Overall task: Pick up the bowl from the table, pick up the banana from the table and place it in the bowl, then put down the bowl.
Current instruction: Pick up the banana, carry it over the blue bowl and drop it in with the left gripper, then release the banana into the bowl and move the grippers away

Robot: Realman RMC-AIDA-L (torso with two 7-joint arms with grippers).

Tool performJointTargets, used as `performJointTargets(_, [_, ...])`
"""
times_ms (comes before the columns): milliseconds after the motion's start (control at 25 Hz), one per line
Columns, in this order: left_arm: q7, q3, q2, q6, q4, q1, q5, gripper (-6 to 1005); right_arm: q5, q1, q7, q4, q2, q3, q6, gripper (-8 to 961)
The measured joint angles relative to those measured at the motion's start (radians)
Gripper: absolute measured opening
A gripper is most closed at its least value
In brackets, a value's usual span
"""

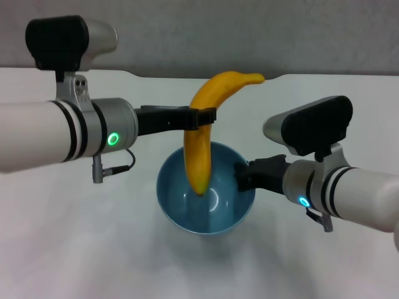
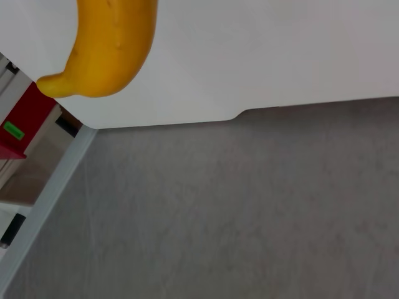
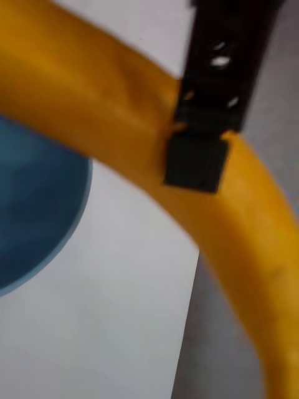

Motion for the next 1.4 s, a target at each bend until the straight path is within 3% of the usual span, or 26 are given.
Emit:
performJointTargets(280, [0.061, -0.006, 0.000, 0.016, 0.073, 0.006, -0.078, 540, -0.006, -0.007, -0.003, 0.038, 0.000, -0.003, 0.000, 82])
performJointTargets(640, [0.081, 0.000, -0.001, 0.053, 0.104, 0.022, -0.101, 543, -0.010, -0.010, -0.004, 0.039, -0.001, 0.009, 0.000, 83])
performJointTargets(880, [0.170, 0.005, -0.002, 0.067, 0.106, 0.042, -0.192, 548, -0.012, -0.014, -0.007, 0.039, -0.001, 0.016, 0.000, 84])
performJointTargets(1080, [0.231, 0.004, -0.002, 0.081, 0.106, 0.058, -0.254, 739, -0.013, -0.026, -0.009, 0.039, -0.001, 0.030, 0.000, 85])
performJointTargets(1400, [0.261, -0.017, 0.003, 0.074, 0.106, 0.064, -0.252, 818, -0.014, -0.032, -0.010, 0.032, -0.003, 0.052, -0.005, 86])
